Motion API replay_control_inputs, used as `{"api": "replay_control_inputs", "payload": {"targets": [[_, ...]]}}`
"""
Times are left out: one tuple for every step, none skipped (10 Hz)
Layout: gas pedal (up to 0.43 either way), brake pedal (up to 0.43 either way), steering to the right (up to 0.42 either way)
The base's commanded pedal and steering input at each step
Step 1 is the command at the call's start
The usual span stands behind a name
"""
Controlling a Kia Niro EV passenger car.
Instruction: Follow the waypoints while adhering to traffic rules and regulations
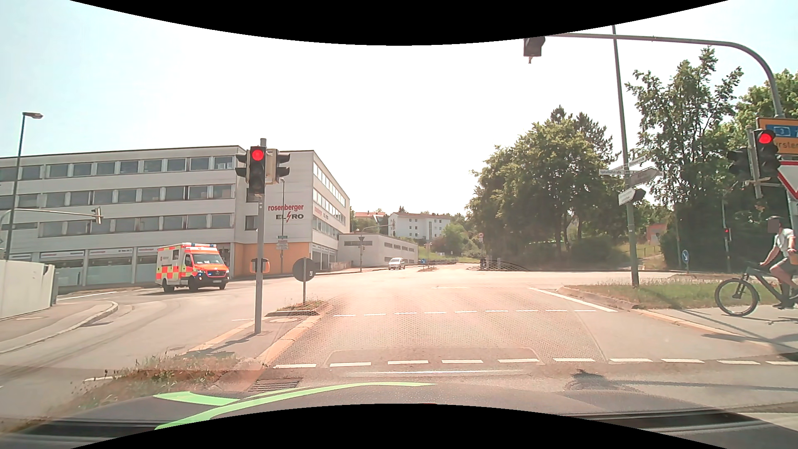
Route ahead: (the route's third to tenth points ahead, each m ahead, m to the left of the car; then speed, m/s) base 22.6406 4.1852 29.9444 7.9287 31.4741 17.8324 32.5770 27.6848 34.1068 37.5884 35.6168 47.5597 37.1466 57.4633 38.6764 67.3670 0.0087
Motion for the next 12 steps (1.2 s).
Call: {"api": "replay_control_inputs", "payload": {"targets": [[0.0,0.36,-0.008],[0.0,0.36,-0.008],[0.0,0.36,-0.008],[0.0,0.36,-0.008],[0.0,0.36,-0.008],[0.0,0.36,-0.008],[0.0,0.36,-0.008],[0.0,0.36,-0.008],[0.0,0.36,-0.008],[0.0,0.36,-0.008],[0.0,0.36,-0.008],[0.0,0.36,-0.008]]}}
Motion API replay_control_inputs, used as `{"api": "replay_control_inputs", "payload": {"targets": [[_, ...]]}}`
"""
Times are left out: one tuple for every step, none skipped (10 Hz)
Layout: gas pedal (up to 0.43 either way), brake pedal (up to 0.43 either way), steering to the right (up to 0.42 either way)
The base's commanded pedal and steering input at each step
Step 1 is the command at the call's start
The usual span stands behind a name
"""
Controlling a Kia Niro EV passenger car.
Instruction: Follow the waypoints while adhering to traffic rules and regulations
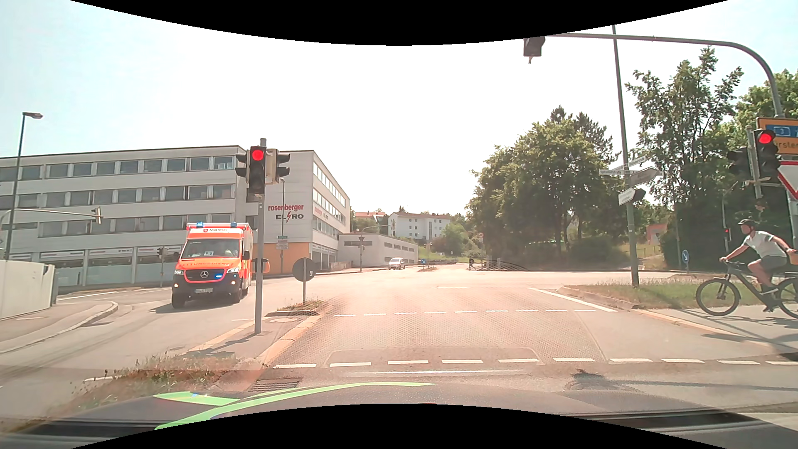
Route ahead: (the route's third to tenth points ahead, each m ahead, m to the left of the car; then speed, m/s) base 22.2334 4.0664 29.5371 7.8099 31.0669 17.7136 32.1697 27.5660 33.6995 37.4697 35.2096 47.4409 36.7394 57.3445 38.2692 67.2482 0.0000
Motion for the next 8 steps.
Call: {"api": "replay_control_inputs", "payload": {"targets": [[0.0,0.36,-0.008],[0.0,0.36,-0.008],[0.0,0.36,-0.008],[0.0,0.36,-0.008],[0.0,0.36,-0.008],[0.0,0.36,-0.008],[0.0,0.36,-0.008],[0.0,0.36,-0.008]]}}
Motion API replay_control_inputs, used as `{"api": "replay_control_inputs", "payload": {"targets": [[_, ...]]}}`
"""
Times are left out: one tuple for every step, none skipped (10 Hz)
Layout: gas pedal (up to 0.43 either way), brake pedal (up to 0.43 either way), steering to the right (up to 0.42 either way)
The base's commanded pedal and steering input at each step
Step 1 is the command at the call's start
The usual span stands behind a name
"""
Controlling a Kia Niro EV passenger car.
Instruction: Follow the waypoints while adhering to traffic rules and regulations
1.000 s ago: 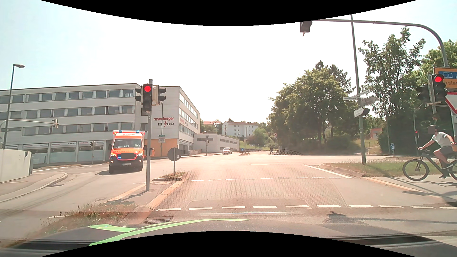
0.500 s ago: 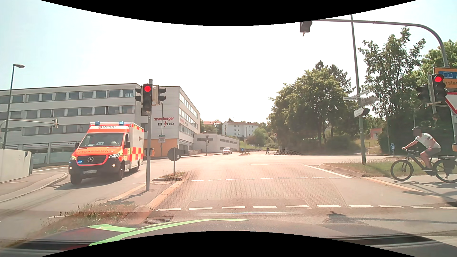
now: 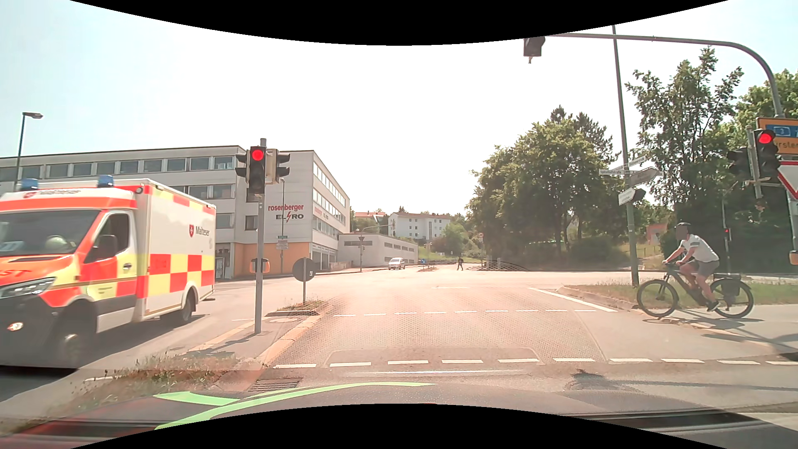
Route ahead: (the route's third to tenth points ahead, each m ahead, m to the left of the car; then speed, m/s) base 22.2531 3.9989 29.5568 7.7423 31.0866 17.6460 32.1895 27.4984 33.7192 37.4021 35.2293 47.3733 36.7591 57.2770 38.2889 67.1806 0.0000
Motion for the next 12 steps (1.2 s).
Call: {"api": "replay_control_inputs", "payload": {"targets": [[0.0,0.36,-0.008],[0.0,0.36,-0.008],[0.0,0.36,-0.008],[0.0,0.36,-0.008],[0.0,0.36,-0.008],[0.0,0.36,-0.008],[0.0,0.36,-0.008],[0.0,0.36,-0.008],[0.0,0.36,-0.008],[0.0,0.36,-0.008],[0.0,0.366,-0.008],[0.0,0.36,-0.008]]}}
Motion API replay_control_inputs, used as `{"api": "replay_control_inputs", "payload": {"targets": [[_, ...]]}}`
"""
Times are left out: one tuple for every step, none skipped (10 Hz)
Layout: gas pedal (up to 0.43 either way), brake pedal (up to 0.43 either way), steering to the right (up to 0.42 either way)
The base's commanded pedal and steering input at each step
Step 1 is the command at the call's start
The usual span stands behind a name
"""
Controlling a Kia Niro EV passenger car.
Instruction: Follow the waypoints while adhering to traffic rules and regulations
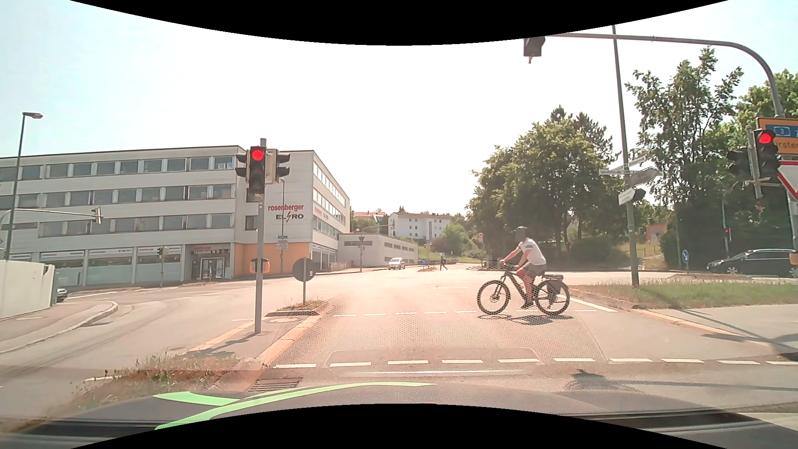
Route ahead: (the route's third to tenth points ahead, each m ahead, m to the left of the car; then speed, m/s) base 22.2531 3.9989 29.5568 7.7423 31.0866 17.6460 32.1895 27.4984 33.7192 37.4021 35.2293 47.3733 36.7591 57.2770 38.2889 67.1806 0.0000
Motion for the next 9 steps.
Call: {"api": "replay_control_inputs", "payload": {"targets": [[0.0,0.366,-0.008],[0.0,0.36,-0.008],[0.0,0.36,-0.008],[0.0,0.36,-0.008],[0.0,0.36,-0.008],[0.0,0.36,-0.008],[0.0,0.36,-0.008],[0.0,0.36,-0.008],[0.0,0.36,-0.008]]}}
